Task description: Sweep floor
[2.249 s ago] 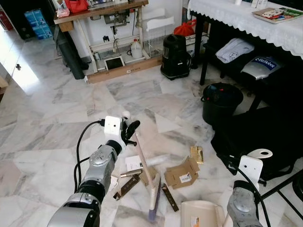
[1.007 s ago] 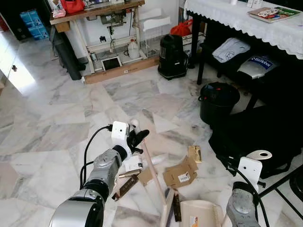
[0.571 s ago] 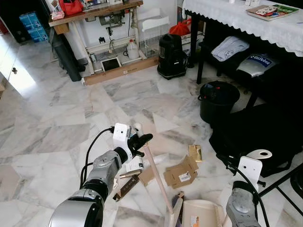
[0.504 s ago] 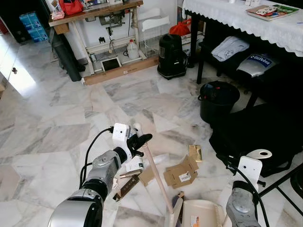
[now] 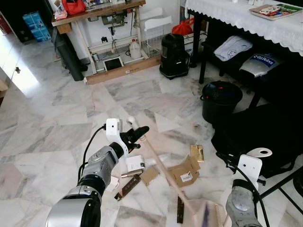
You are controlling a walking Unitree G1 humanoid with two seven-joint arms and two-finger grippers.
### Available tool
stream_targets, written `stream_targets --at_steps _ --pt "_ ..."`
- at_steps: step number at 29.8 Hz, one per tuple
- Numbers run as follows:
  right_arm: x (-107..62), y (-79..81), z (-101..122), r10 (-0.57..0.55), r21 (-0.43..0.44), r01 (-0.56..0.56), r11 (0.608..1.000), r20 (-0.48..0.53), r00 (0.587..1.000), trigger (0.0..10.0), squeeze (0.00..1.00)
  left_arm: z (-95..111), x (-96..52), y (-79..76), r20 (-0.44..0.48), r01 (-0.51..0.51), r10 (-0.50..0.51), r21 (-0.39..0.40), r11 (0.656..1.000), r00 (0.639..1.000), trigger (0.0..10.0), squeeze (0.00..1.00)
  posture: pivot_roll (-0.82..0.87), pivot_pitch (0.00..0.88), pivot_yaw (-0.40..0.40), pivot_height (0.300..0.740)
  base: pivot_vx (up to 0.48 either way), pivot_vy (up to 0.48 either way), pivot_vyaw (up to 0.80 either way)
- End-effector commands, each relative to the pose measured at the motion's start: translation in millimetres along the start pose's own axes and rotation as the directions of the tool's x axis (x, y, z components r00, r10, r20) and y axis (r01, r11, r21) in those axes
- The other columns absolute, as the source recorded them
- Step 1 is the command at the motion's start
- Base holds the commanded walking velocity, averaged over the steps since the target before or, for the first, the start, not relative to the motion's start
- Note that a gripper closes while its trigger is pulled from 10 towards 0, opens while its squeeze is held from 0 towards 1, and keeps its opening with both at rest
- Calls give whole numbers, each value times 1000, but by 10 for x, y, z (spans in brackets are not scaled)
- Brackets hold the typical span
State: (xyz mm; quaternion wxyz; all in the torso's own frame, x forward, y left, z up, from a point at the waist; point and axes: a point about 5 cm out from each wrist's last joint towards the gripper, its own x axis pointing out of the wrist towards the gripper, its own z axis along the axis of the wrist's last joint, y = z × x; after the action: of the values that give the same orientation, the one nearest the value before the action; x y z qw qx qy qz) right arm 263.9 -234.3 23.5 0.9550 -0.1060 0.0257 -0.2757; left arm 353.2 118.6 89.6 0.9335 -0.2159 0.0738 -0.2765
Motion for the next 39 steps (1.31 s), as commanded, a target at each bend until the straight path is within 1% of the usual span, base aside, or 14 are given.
stream_targets --at_steps 1,6,8,12,17,22,25,29,31,32,34,35,37,39 --pt "-10 -8 0 -1 -6 1 1000 7 1000 10000 0 147 0 30 50 -5 4 30 1000 999 10000 0 -119 0 144 740 0 0 0" --pt "-3 -67 13 -39 -9 40 999 29 999 10000 0 183 -13 41 64 -11 9 32 999 998 10000 0 -112 0 143 740 0 0 0" --pt "11 -102 45 -60 -13 61 998 56 997 10000 0 193 -32 50 71 -11 8 36 999 997 10000 0 -106 14 144 740 0 0 0" --pt "43 -146 94 -88 -13 90 996 88 992 10000 0 195 -60 64 69 -12 9 45 999 998 10000 0 -101 26 147 740 0 0 0" --pt "96 -244 149 -125 -31 130 991 130 984 10000 0 172 -115 86 57 -12 9 56 998 998 10000 0 -95 47 151 740 0 0 0" --pt "83 -249 151 -123 -33 129 991 141 982 10000 0 159 -158 94 52 -11 8 62 998 999 10000 0 -75 59 156 740 0 0 0" --pt "60 -232 116 -119 -38 124 992 126 985 10000 0 175 -167 91 53 -9 6 67 998 999 10000 0 -63 64 160 740 0 0 0" --pt "-26 -168 18 -100 -39 104 994 85 991 10000 0 240 -202 102 53 -6 2 86 996 999 10000 0 -13 71 180 740 0 0 0" --pt "-89 -140 -83 -91 -46 92 995 25 996 10000 0 307 -240 123 58 -10 4 105 994 998 10000 0 6 79 186 740 0 0 0" --pt "-121 -123 -137 -90 -34 90 995 -16 996 10000 0 355 -255 135 66 -14 7 113 993 998 10000 0 6 79 186 740 0 0 0" --pt "-140 -113 -159 -90 -25 89 996 -33 995 10000 0 386 -262 140 74 -18 9 118 993 997 10000 0 10 85 187 740 0 0 0" --pt "-186 -73 -208 -68 -14 67 998 -67 995 10000 0 488 -268 148 108 -35 21 123 992 994 10000 0 11 91 187 740 0 0 0" --pt "-203 -57 -220 -58 -15 58 998 -73 996 10000 0 537 -270 146 127 -44 27 127 991 992 10000 0 8 95 187 740 0 0 0" --pt "-232 -35 -229 -43 -8 43 999 -71 997 10000 0 717 -254 131 207 -92 58 160 983 977 10000 0 -1 101 187 740 0 0 0"
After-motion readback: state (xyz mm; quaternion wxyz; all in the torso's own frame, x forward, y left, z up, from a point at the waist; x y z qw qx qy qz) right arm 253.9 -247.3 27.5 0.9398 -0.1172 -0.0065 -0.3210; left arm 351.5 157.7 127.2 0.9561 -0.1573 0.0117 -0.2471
